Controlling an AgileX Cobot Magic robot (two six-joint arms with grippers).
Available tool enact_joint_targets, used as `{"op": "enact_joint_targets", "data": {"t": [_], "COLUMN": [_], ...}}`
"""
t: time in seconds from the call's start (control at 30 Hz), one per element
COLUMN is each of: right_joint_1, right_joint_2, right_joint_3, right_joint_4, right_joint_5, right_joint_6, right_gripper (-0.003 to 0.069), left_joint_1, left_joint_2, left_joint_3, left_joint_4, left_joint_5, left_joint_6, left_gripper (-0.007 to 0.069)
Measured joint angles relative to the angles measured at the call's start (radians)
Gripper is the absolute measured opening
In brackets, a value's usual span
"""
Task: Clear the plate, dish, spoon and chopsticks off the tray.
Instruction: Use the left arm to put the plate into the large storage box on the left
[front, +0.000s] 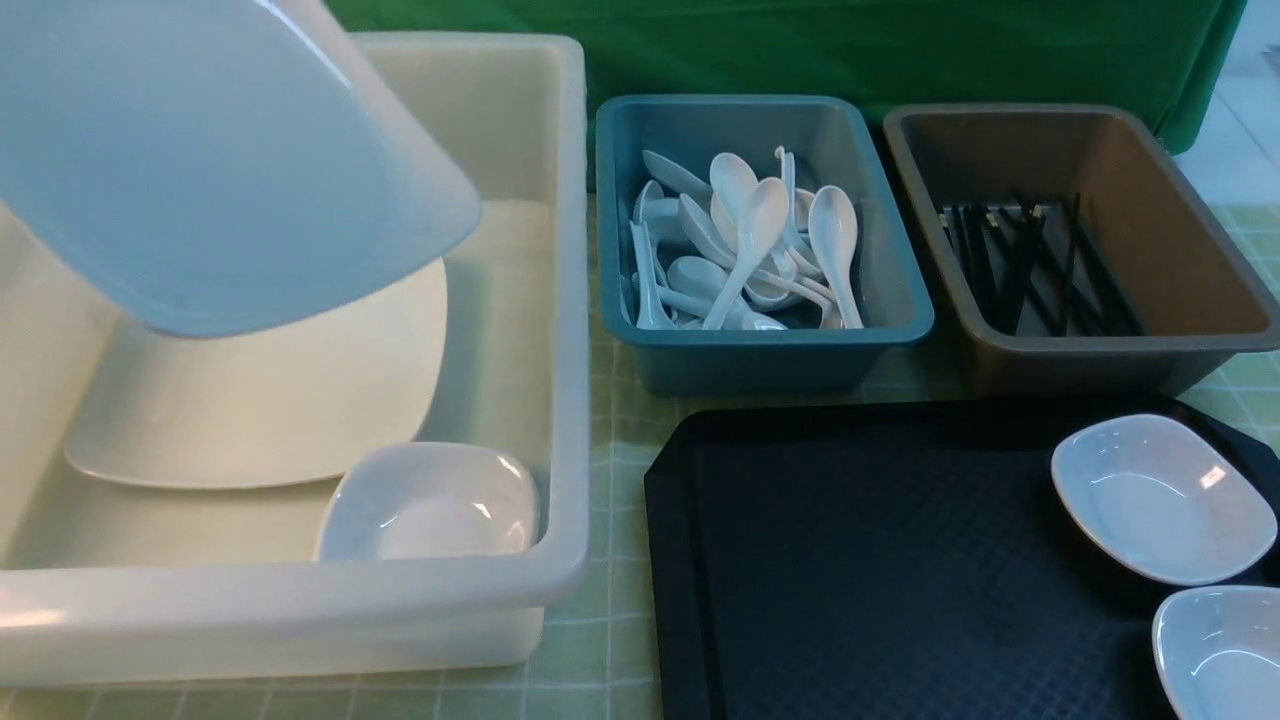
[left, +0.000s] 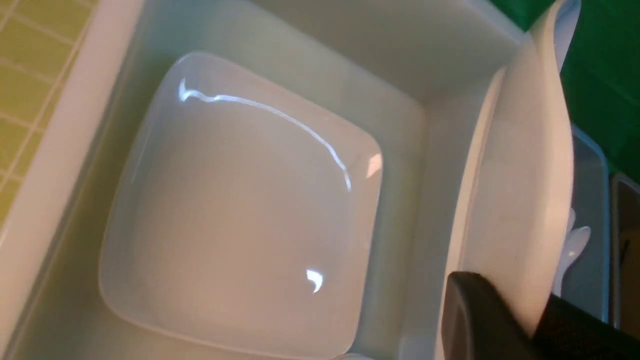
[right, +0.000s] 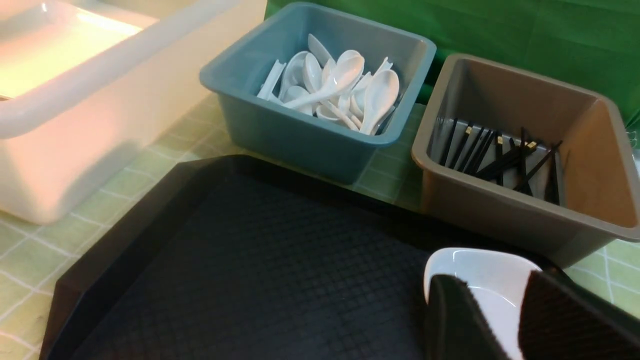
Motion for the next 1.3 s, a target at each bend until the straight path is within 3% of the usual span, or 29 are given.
{"op": "enact_joint_targets", "data": {"t": [0.3, 0.5, 0.8, 1.3], "right_joint_1": [0.0, 0.0, 0.0, 0.0], "right_joint_2": [0.0, 0.0, 0.0, 0.0], "right_joint_3": [0.0, 0.0, 0.0, 0.0], "right_joint_4": [0.0, 0.0, 0.0, 0.0], "right_joint_5": [0.0, 0.0, -0.002, -0.014], "right_joint_6": [0.0, 0.0, 0.0, 0.0], "right_gripper": [0.02, 0.02, 0.02, 0.02], "left_joint_1": [0.001, 0.001, 0.001, 0.001], "left_joint_2": [0.004, 0.005, 0.005, 0.004], "left_joint_3": [0.437, 0.589, 0.648, 0.666], "left_joint_4": [-0.121, -0.187, -0.219, -0.168], "left_joint_5": [-0.391, -0.548, -0.627, -0.55], "left_joint_6": [-0.007, -0.015, -0.052, -0.051], "left_gripper": [0.0007, 0.0007, 0.0007, 0.0036]}}
